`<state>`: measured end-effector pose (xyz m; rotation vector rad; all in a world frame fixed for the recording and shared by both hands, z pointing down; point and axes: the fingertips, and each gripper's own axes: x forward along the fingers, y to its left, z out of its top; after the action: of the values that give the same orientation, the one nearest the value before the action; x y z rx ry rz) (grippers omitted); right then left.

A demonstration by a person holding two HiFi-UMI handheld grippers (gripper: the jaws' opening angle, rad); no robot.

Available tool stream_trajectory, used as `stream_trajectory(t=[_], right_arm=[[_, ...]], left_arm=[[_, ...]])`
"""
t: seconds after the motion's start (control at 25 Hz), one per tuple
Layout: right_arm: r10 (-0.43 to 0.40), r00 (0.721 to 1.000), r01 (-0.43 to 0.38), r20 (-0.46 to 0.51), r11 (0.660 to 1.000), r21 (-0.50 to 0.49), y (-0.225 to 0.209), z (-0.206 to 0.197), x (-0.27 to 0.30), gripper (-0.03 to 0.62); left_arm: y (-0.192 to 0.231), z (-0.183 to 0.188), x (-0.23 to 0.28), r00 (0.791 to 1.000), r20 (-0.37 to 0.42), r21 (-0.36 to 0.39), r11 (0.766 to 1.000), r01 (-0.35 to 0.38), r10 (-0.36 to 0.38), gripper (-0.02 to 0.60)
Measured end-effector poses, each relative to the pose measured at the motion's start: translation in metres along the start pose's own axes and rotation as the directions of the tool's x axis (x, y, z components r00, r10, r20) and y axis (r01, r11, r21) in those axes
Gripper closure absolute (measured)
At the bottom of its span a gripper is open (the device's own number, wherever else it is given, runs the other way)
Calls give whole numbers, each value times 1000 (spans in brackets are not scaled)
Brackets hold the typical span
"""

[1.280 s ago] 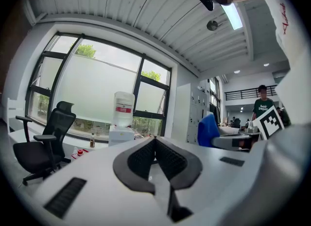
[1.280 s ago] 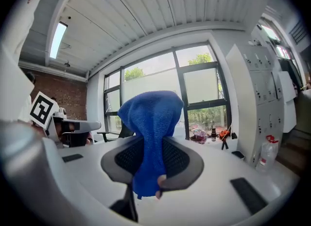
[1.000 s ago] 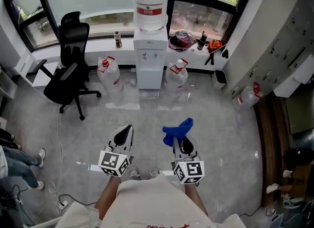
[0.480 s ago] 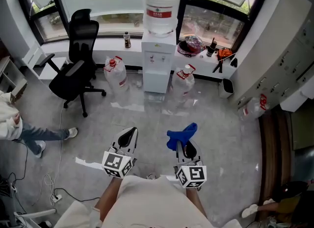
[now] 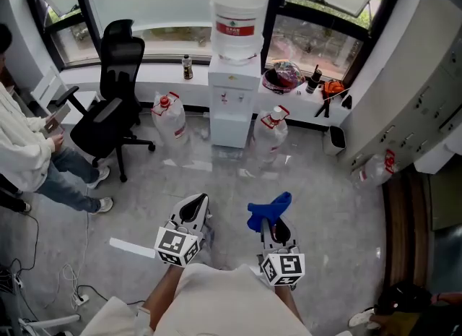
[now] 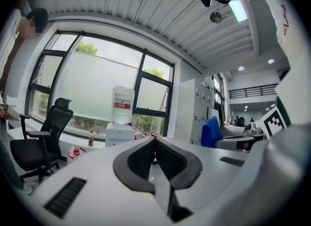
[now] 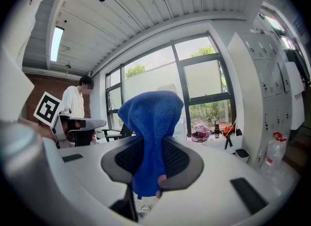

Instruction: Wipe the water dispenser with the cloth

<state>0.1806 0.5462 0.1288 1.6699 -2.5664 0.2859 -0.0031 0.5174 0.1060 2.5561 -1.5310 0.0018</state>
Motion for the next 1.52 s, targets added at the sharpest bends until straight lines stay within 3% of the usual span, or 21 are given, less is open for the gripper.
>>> stream_trajectory(t=[0.24,0.44,0.68,1.0,1.24,1.52], right_arm=[[-5,1000,5,-17,1000,-17,-14,2,59,487],[-19,1000,19,-24,999,-36,-30,9,142,487],[-40,999,38,-31,998,-44,-50,48,263,487],[-47,999,46,-17,997,-69,-68,109,423,487],[-48,999,49,12,995,-89,-79,136,486,487],[-69,998,69,6,995,-65,-101,128,513,487]], left_arm=[[36,-4,53,1000,-1,-23,1000,16,-16,571],[91,-6,120,999,1,-34,999,35,-35,571],[172,29,218,999,-1,1,999,47,-47,571],[284,74,323,998,-17,-21,998,52,-52,571],[333,97,368,999,0,-5,999,50,-50,571],[340,80,386,998,-41,-31,998,48,-49,571]])
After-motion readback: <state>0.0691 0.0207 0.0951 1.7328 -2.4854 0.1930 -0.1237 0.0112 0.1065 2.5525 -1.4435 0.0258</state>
